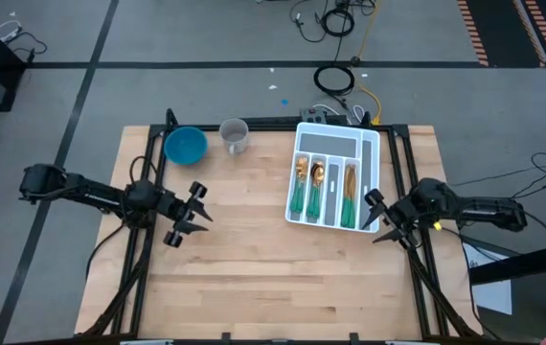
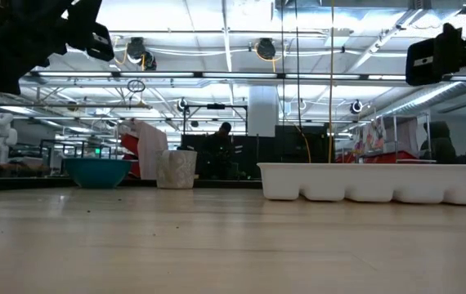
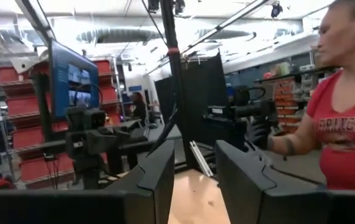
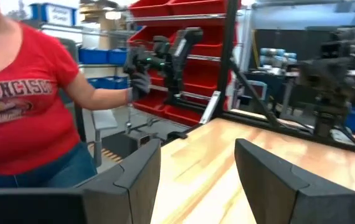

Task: Sort silverware
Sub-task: Return to Home Position

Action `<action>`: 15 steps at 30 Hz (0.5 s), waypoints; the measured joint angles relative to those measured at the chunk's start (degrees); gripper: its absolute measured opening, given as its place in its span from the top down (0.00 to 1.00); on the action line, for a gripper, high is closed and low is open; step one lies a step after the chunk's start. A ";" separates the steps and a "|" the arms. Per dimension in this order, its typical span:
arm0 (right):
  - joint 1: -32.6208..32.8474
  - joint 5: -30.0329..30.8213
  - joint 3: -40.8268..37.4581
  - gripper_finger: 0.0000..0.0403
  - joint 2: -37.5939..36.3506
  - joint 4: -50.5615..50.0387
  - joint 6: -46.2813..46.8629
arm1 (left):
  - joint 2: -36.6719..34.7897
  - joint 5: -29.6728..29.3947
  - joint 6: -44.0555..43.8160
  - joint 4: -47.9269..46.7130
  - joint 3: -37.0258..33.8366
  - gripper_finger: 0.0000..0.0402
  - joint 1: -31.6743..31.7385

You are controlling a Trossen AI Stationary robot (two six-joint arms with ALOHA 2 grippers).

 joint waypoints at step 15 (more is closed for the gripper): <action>1.39 -3.34 0.04 0.51 0.24 -3.80 -2.43 | 0.02 0.06 2.56 -15.04 -0.02 0.69 -2.69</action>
